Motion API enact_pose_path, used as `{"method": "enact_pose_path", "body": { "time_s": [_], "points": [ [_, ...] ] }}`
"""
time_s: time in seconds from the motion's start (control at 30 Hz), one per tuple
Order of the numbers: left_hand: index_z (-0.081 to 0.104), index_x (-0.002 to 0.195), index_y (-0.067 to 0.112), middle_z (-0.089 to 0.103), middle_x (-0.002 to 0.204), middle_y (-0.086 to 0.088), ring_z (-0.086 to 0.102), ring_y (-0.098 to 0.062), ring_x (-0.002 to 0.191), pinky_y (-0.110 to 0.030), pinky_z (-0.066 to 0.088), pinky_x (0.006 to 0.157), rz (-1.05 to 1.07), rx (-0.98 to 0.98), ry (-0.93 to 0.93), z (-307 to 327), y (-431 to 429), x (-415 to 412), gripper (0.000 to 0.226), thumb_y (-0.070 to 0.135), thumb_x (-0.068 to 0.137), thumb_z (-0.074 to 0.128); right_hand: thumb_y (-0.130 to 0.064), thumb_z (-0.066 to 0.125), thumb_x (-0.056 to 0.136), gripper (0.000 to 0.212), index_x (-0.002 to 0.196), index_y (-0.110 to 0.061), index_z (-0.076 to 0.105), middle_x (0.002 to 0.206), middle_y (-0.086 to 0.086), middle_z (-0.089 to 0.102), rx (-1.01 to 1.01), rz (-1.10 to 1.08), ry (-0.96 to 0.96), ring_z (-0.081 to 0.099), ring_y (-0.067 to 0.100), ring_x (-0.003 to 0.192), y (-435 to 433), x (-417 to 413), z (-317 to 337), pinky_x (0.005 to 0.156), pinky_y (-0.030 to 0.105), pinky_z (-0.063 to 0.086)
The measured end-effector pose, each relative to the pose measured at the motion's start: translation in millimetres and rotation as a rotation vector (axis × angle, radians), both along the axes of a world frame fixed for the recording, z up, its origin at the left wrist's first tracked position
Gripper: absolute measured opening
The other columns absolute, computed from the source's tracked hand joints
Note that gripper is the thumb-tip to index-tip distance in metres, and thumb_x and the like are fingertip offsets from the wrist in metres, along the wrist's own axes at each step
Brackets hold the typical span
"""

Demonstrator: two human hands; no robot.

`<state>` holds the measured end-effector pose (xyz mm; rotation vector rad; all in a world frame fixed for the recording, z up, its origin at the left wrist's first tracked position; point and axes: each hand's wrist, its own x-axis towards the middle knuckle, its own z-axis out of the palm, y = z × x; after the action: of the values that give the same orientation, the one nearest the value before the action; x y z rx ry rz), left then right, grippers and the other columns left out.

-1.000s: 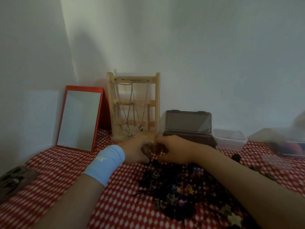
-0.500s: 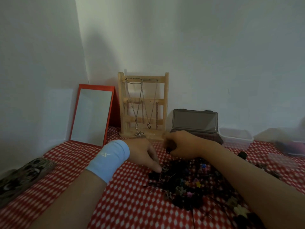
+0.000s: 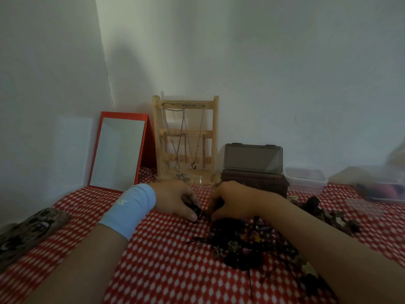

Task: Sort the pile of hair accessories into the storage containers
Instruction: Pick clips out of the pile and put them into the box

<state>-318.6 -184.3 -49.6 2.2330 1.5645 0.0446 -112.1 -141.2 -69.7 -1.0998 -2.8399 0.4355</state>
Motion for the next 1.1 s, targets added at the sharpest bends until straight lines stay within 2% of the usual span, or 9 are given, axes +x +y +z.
{"method": "enact_pose_path", "body": {
  "time_s": [0.1, 0.3, 0.53, 0.63, 0.7, 0.83, 0.9, 1.0, 1.1],
  "points": [
    [0.060, 0.127, 0.034, 0.055, 0.130, 0.015, 0.051, -0.004, 0.121, -0.030, 0.039, 0.109, -0.003, 0.018, -0.067, -0.8, 2.1, -1.5, 0.042, 0.036, 0.086, 0.071, -0.032, 0.075, 0.088, 0.016, 0.103, -0.025, 0.076, 0.102, -0.016, 0.069, -0.029, -0.002, 0.055, 0.065, 0.002, 0.089, 4.5, 9.7, 5.3, 0.086, 0.023, 0.054],
    [0.067, 0.120, 0.029, 0.064, 0.120, 0.010, 0.061, -0.008, 0.108, -0.029, 0.050, 0.098, -0.006, 0.058, -0.167, -4.5, 9.5, 8.6, 0.029, 0.026, 0.091, 0.066, -0.022, 0.069, 0.093, 0.010, 0.101, -0.022, 0.074, 0.095, -0.007, 0.075, -0.127, -0.056, 0.186, 0.072, 0.005, 0.074, 13.8, 32.1, 10.5, 0.077, 0.021, 0.057],
    [0.066, 0.120, 0.029, 0.064, 0.121, 0.009, 0.060, -0.011, 0.111, -0.033, 0.048, 0.102, 0.016, 0.149, -0.238, 6.2, 29.2, 25.9, 0.027, 0.019, 0.097, 0.058, -0.009, 0.059, 0.095, 0.031, 0.119, -0.024, 0.072, 0.093, -0.013, 0.074, -0.166, -0.139, 0.227, 0.072, 0.009, 0.071, 22.7, 69.2, 23.1, 0.067, 0.017, 0.054],
    [0.067, 0.119, 0.028, 0.064, 0.120, 0.007, 0.064, -0.017, 0.104, -0.035, 0.054, 0.093, 0.031, 0.146, -0.284, 11.0, 40.1, 39.7, 0.026, 0.019, 0.097, 0.057, -0.015, 0.061, 0.098, 0.021, 0.113, -0.021, 0.075, 0.071, -0.007, 0.074, -0.189, -0.171, 0.314, 0.066, 0.005, 0.057, 22.5, 79.3, 24.8, 0.054, 0.014, 0.046],
    [0.067, 0.116, 0.028, 0.066, 0.112, 0.008, 0.065, -0.015, 0.095, -0.029, 0.055, 0.084, 0.022, 0.165, -0.286, 12.6, 47.7, 49.8, 0.023, 0.020, 0.098, 0.055, -0.017, 0.061, 0.099, 0.018, 0.110, -0.018, 0.075, 0.072, -0.003, 0.075, -0.239, -0.182, 0.388, 0.064, 0.008, 0.053, 21.1, 83.6, 27.6, 0.048, 0.018, 0.044],
    [0.061, 0.107, 0.030, 0.063, 0.104, 0.007, 0.063, -0.009, 0.080, -0.020, 0.052, 0.069, 0.043, 0.223, -0.341, 15.8, 61.1, 71.0, 0.016, 0.018, 0.099, 0.053, -0.017, 0.055, 0.103, 0.021, 0.116, -0.011, 0.070, 0.058, -0.013, 0.069, -0.299, -0.206, 0.467, 0.051, 0.003, 0.036, 17.8, 95.7, 36.6, 0.039, 0.018, 0.036],
    [0.062, 0.116, 0.025, 0.063, 0.109, 0.004, 0.063, -0.011, 0.085, -0.024, 0.054, 0.074, 0.062, 0.235, -0.342, 16.6, 66.8, 77.7, 0.019, 0.020, 0.099, 0.053, -0.018, 0.053, 0.103, 0.023, 0.120, -0.016, 0.068, 0.051, -0.014, 0.065, -0.322, -0.193, 0.466, 0.048, 0.003, 0.035, 16.7, 100.5, 39.2, 0.041, 0.021, 0.035],
    [0.062, 0.123, 0.023, 0.063, 0.122, 0.002, 0.059, -0.017, 0.110, -0.036, 0.049, 0.097, 0.065, 0.303, -0.277, 15.5, 78.5, 88.1, 0.026, 0.022, 0.098, 0.055, -0.017, 0.055, 0.103, 0.025, 0.121, -0.022, 0.070, 0.053, 0.002, 0.061, -0.429, -0.189, 0.523, 0.043, 0.012, 0.037, 23.3, 106.9, 37.7, 0.042, 0.023, 0.031],
    [0.063, 0.122, 0.023, 0.061, 0.122, 0.005, 0.053, -0.011, 0.113, -0.027, 0.042, 0.097, 0.059, 0.384, -0.308, 11.9, 86.4, 101.5, 0.026, 0.019, 0.097, 0.057, -0.014, 0.052, 0.103, 0.025, 0.116, -0.017, 0.073, 0.059, 0.012, 0.053, -0.509, -0.202, 0.560, 0.034, 0.016, 0.041, 30.1, 111.9, 33.7, 0.043, 0.026, 0.027]
  ]
}}
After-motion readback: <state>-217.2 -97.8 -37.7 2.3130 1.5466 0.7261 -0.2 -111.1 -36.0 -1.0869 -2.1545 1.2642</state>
